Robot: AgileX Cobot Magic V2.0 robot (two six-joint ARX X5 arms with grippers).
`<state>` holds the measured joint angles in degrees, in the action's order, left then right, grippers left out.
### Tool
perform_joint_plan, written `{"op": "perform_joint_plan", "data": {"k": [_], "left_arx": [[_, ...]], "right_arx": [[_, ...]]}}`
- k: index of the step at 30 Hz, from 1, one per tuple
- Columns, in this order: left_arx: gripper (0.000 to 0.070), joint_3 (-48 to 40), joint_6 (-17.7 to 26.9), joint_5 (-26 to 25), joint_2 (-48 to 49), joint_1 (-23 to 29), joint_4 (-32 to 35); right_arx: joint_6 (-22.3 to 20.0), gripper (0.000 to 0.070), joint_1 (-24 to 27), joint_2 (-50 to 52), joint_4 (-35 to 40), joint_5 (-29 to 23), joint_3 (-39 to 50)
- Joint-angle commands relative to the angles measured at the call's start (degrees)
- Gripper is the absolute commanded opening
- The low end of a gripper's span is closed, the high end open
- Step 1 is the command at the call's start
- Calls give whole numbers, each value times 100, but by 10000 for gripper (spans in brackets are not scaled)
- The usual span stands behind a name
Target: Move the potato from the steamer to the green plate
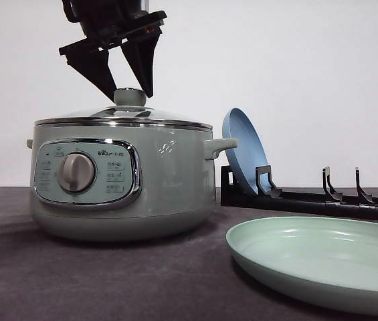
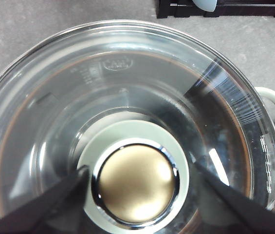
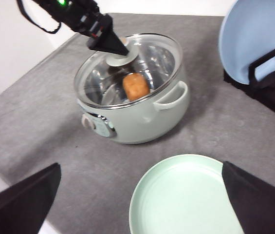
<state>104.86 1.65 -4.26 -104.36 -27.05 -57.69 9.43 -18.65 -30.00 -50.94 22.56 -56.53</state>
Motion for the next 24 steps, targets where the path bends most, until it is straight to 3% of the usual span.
{"op": "perform_joint_plan", "data": {"k": [1,8,24], "left_arx": [[273,170,51,23,-154,-39,4],[8,170,48,23,-157,-39,-50],[0,551,22,27,-29,-35,-204]], "right_arx": [[42,700,-11,-11,29,-11,-90],[42,700,-11,-11,29,-11,-90],[44,700,-11,-11,31,-13,-90]]}}
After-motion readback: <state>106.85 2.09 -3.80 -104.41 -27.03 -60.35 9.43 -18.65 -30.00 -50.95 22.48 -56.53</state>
